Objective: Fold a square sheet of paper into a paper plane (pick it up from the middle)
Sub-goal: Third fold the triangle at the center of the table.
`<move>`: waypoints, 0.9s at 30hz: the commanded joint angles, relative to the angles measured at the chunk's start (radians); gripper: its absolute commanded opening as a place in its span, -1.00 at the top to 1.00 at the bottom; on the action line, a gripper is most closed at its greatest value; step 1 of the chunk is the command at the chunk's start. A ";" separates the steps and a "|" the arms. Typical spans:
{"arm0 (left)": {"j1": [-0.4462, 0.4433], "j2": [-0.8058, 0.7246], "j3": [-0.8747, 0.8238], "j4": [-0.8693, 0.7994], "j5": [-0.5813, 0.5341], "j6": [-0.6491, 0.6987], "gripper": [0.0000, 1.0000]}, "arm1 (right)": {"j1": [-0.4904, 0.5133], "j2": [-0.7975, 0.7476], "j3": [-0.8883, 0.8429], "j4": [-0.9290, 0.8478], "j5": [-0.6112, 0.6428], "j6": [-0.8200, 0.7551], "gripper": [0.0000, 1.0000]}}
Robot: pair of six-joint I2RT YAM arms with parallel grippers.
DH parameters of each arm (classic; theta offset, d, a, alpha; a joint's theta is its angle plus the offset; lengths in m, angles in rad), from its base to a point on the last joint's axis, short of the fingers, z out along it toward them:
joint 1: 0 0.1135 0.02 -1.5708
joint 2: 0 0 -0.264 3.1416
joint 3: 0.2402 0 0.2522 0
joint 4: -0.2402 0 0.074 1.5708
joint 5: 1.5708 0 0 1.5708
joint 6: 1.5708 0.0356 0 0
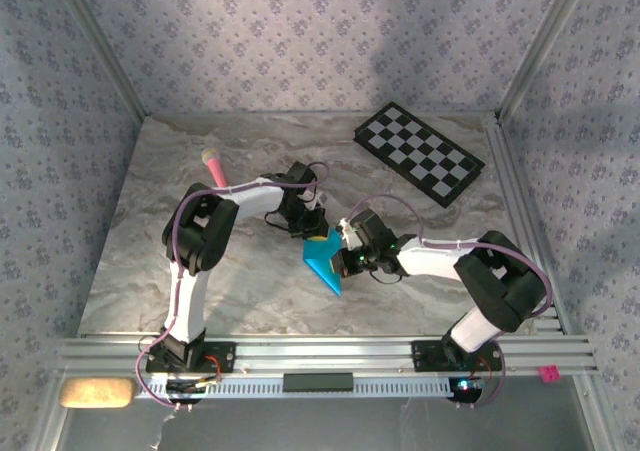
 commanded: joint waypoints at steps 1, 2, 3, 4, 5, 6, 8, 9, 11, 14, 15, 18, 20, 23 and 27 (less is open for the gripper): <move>-0.003 0.014 -0.029 -0.043 -0.052 0.001 0.74 | -0.001 -0.005 0.018 -0.033 0.018 -0.007 0.97; -0.003 0.013 -0.029 -0.045 -0.053 0.003 0.74 | 0.000 -0.006 0.018 -0.035 0.021 -0.008 0.97; -0.003 0.013 -0.029 -0.045 -0.053 0.003 0.74 | 0.000 -0.005 0.020 -0.038 0.022 -0.010 0.97; -0.003 0.013 -0.029 -0.044 -0.053 0.003 0.74 | -0.001 -0.004 0.020 -0.041 0.021 -0.011 0.97; -0.003 0.013 -0.029 -0.044 -0.052 0.003 0.74 | 0.000 -0.002 0.021 -0.041 0.022 -0.011 0.97; -0.003 0.015 -0.029 -0.043 -0.052 0.001 0.74 | 0.000 0.001 0.020 -0.039 0.021 -0.010 0.97; -0.003 0.015 -0.029 -0.044 -0.052 0.001 0.74 | 0.001 0.007 0.023 -0.040 0.019 -0.009 0.97; -0.003 0.015 -0.029 -0.044 -0.052 0.001 0.74 | 0.004 0.009 0.024 -0.040 0.021 -0.009 0.97; -0.003 0.015 -0.028 -0.043 -0.051 0.001 0.74 | 0.006 0.010 0.023 -0.042 0.023 -0.009 0.97; -0.003 0.015 -0.029 -0.043 -0.050 0.001 0.74 | 0.007 0.011 0.024 -0.041 0.027 -0.008 0.97; -0.003 0.015 -0.029 -0.042 -0.051 0.001 0.74 | 0.007 0.013 0.024 -0.043 0.029 -0.009 0.97; -0.003 0.015 -0.029 -0.043 -0.051 0.001 0.74 | 0.007 0.021 0.025 -0.047 0.029 -0.009 0.97; -0.003 0.015 -0.029 -0.045 -0.050 0.001 0.74 | 0.009 0.023 0.024 -0.046 0.031 -0.008 0.97; -0.003 0.016 -0.031 -0.043 -0.050 0.000 0.74 | 0.011 0.027 0.025 -0.048 0.033 -0.007 0.97; -0.003 0.016 -0.029 -0.043 -0.051 0.000 0.74 | 0.015 0.032 0.025 -0.051 0.042 -0.006 0.97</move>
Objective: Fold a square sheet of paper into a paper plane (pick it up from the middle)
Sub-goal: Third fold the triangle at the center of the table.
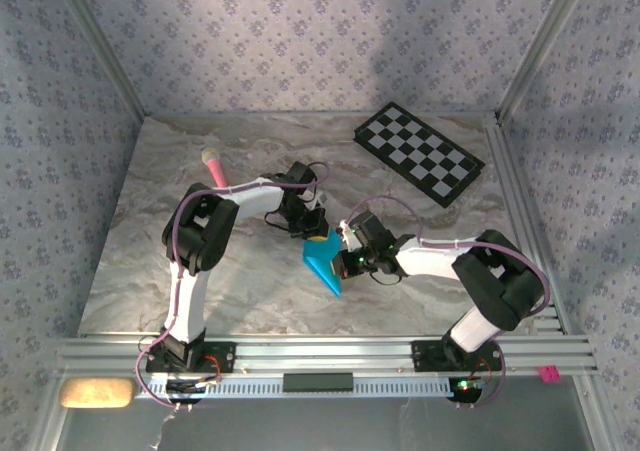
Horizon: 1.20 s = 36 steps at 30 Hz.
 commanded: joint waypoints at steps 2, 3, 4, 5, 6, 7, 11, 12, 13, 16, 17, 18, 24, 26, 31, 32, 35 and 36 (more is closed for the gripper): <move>-0.003 0.017 -0.028 -0.044 -0.050 0.001 0.74 | 0.008 0.021 0.024 -0.035 0.025 -0.006 0.97; -0.003 0.015 -0.028 -0.044 -0.050 0.001 0.74 | 0.009 0.022 0.025 -0.035 0.027 -0.006 0.97; -0.003 0.015 -0.027 -0.044 -0.050 0.000 0.74 | 0.009 0.024 0.024 -0.036 0.029 -0.006 0.97; -0.003 0.015 -0.027 -0.043 -0.050 0.000 0.74 | 0.010 0.026 0.025 -0.036 0.031 -0.006 0.97; -0.003 0.015 -0.028 -0.042 -0.050 0.000 0.74 | 0.010 0.029 0.027 -0.039 0.030 -0.006 0.97; -0.003 0.015 -0.027 -0.043 -0.050 0.000 0.74 | 0.012 0.029 0.028 -0.043 0.033 -0.006 0.97; -0.003 0.010 -0.029 -0.045 -0.053 0.000 0.74 | 0.014 0.032 0.025 -0.042 0.041 -0.006 0.98; -0.004 0.009 -0.028 -0.045 -0.053 0.000 0.74 | 0.014 0.031 0.024 -0.045 0.043 -0.006 0.98; -0.003 0.010 -0.028 -0.044 -0.054 -0.002 0.74 | 0.015 0.030 0.025 -0.047 0.045 -0.006 0.98; -0.003 0.008 -0.027 -0.043 -0.055 -0.005 0.74 | 0.018 0.027 0.024 -0.048 0.049 -0.006 0.98; -0.003 0.008 -0.026 -0.043 -0.055 -0.005 0.74 | 0.017 0.026 0.022 -0.048 0.051 -0.006 0.98; -0.003 0.006 -0.026 -0.043 -0.056 -0.005 0.74 | 0.017 0.028 0.022 -0.048 0.051 -0.006 0.98; 0.000 -0.014 0.002 -0.048 -0.059 0.007 0.68 | 0.017 0.040 0.019 -0.036 0.045 -0.006 0.98; 0.006 -0.019 0.017 -0.047 -0.054 0.006 0.64 | 0.018 0.048 0.017 -0.025 0.036 -0.006 0.98; 0.021 -0.048 0.058 -0.061 -0.053 0.010 0.52 | 0.015 0.061 0.022 -0.021 0.034 -0.006 0.98; 0.025 -0.059 0.058 -0.061 -0.057 0.007 0.50 | 0.016 0.061 0.023 -0.021 0.035 -0.004 0.98; 0.034 -0.107 0.043 -0.054 -0.075 -0.007 0.36 | 0.016 0.060 0.023 -0.020 0.043 -0.004 0.98; 0.040 -0.124 0.035 -0.055 -0.090 -0.013 0.35 | 0.014 0.061 0.025 -0.019 0.044 -0.001 0.98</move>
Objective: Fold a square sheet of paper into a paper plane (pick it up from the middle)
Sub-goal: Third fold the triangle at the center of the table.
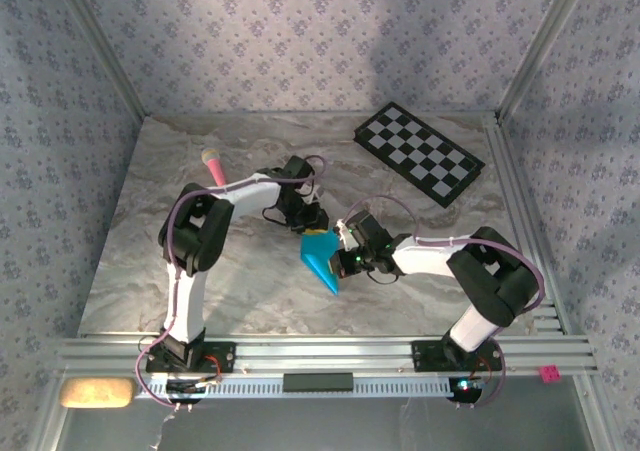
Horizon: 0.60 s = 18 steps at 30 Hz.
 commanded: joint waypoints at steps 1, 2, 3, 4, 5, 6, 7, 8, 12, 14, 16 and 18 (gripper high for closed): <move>0.019 -0.108 -0.011 -0.024 -0.052 -0.015 0.35 | 0.001 0.029 0.007 -0.038 0.031 -0.001 0.98; 0.024 -0.127 -0.027 -0.019 -0.063 -0.021 0.35 | 0.001 0.031 0.010 -0.038 0.032 -0.001 0.98; 0.030 -0.153 -0.052 -0.007 -0.069 -0.036 0.35 | -0.001 0.034 0.011 -0.038 0.032 -0.002 0.98; 0.037 -0.181 -0.082 0.014 -0.066 -0.053 0.38 | -0.002 0.035 0.015 -0.038 0.032 -0.002 0.98; 0.043 -0.205 -0.110 0.035 -0.051 -0.068 0.45 | -0.004 0.038 0.016 -0.037 0.033 -0.001 0.98; 0.053 -0.234 -0.147 0.070 -0.017 -0.088 0.60 | -0.006 0.041 0.018 -0.034 0.035 0.001 0.99; 0.065 -0.263 -0.188 0.116 0.026 -0.115 0.70 | -0.007 0.045 0.019 -0.031 0.037 0.007 0.99; 0.073 -0.287 -0.226 0.158 0.061 -0.141 0.77 | -0.007 0.049 0.018 -0.026 0.037 0.010 0.99; 0.067 -0.389 -0.387 0.358 0.168 -0.272 1.00 | -0.010 0.065 0.025 -0.027 0.046 0.020 0.99; 0.046 -0.433 -0.460 0.432 0.173 -0.324 1.00 | -0.010 0.067 0.025 -0.028 0.058 0.027 0.99; 0.031 -0.456 -0.519 0.498 0.179 -0.370 1.00 | -0.012 0.066 0.024 -0.025 0.067 0.032 0.99; 0.012 -0.474 -0.572 0.557 0.179 -0.409 1.00 | -0.014 0.065 0.023 -0.024 0.073 0.037 0.99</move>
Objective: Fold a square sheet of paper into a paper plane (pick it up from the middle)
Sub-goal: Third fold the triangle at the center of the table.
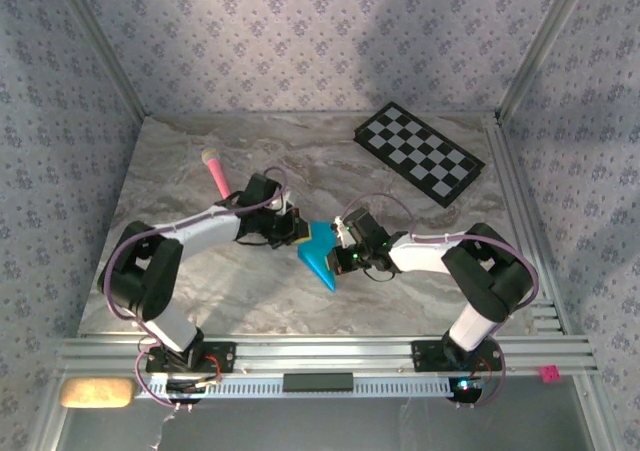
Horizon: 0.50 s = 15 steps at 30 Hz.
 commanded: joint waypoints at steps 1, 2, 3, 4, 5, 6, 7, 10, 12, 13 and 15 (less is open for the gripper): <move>-0.028 -0.041 -0.067 0.169 0.045 -0.107 1.00 | -0.012 0.030 -0.005 -0.048 0.068 0.019 0.99; -0.033 -0.042 -0.080 0.177 0.041 -0.114 1.00 | -0.013 0.032 -0.006 -0.048 0.070 0.020 0.99; -0.036 -0.039 -0.091 0.184 0.040 -0.119 1.00 | -0.014 0.034 -0.005 -0.049 0.071 0.022 0.99; -0.039 -0.039 -0.105 0.200 0.040 -0.126 1.00 | -0.014 0.034 -0.005 -0.046 0.070 0.022 0.99; -0.040 -0.037 -0.122 0.214 0.038 -0.136 1.00 | -0.014 0.037 -0.005 -0.046 0.070 0.023 0.99; -0.042 -0.038 -0.132 0.228 0.037 -0.144 1.00 | -0.013 0.038 -0.004 -0.046 0.068 0.023 0.99; -0.041 -0.034 -0.142 0.247 0.039 -0.155 1.00 | -0.013 0.040 -0.004 -0.043 0.066 0.025 0.99; -0.041 -0.015 -0.174 0.314 0.069 -0.193 1.00 | -0.013 0.042 -0.002 -0.045 0.065 0.026 0.99; -0.043 -0.005 -0.193 0.369 0.077 -0.220 1.00 | -0.013 0.042 -0.004 -0.044 0.065 0.026 0.99; -0.044 -0.002 -0.197 0.374 0.077 -0.225 1.00 | -0.013 0.040 -0.003 -0.045 0.065 0.028 0.99; -0.046 0.001 -0.201 0.375 0.077 -0.221 1.00 | -0.012 0.039 -0.005 -0.044 0.065 0.028 0.99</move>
